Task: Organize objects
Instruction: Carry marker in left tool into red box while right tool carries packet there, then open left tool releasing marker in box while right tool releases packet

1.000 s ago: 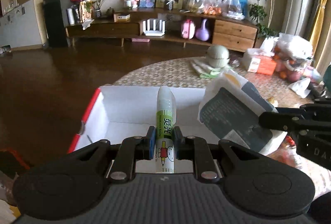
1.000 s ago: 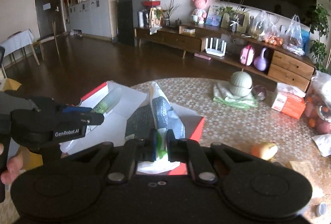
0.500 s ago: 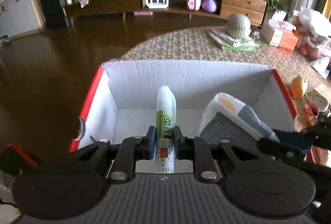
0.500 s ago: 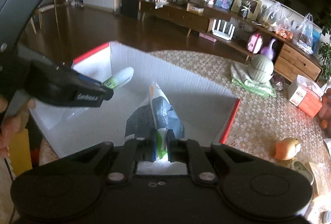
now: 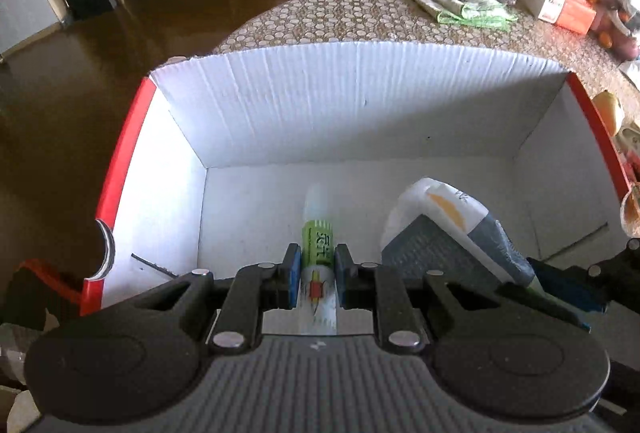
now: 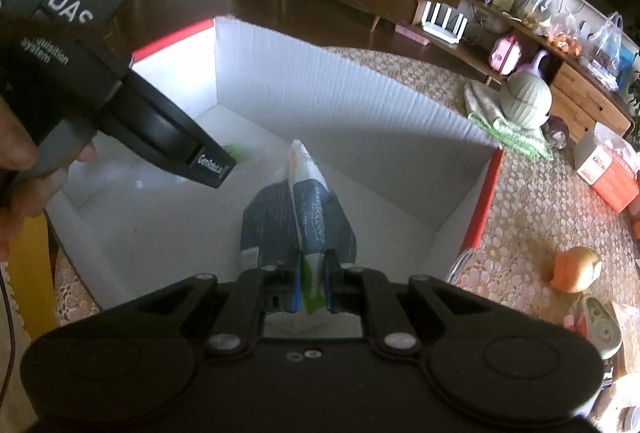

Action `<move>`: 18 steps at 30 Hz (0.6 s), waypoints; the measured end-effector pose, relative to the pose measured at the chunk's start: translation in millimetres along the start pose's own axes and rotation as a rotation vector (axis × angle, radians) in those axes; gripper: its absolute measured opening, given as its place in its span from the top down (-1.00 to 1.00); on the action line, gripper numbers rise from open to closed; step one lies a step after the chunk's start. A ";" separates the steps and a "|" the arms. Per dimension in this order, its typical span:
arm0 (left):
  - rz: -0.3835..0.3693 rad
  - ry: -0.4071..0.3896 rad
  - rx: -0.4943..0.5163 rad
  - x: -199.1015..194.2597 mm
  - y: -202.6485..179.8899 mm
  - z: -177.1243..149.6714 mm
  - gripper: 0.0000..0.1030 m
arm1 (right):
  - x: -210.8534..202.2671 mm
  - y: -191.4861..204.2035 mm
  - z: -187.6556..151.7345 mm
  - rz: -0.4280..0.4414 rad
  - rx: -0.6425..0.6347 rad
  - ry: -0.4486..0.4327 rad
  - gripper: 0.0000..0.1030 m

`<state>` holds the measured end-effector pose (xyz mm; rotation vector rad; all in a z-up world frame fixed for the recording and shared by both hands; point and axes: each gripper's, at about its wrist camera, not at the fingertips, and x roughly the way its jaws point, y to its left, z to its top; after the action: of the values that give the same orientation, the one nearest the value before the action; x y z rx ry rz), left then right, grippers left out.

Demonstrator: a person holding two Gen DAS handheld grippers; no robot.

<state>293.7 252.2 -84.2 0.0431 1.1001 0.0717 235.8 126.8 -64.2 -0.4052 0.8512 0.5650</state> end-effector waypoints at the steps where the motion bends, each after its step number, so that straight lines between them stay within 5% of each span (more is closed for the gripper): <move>1: 0.003 0.002 0.004 0.5 -0.4 -0.1 0.67 | 0.0 1.1 -0.5 0.000 -0.006 -0.001 0.77; 7: -0.012 0.014 -0.016 -0.5 4.1 -2.5 0.67 | 0.0 1.9 -0.4 0.015 -0.017 0.004 0.66; 18: -0.012 -0.125 -0.094 -47.6 7.5 -12.6 0.67 | -47.0 -18.5 -5.3 0.074 0.044 -0.092 0.41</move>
<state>260.7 255.9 -47.2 -0.0423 0.9706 0.1088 219.2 95.2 -28.1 -0.3064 0.7911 0.6276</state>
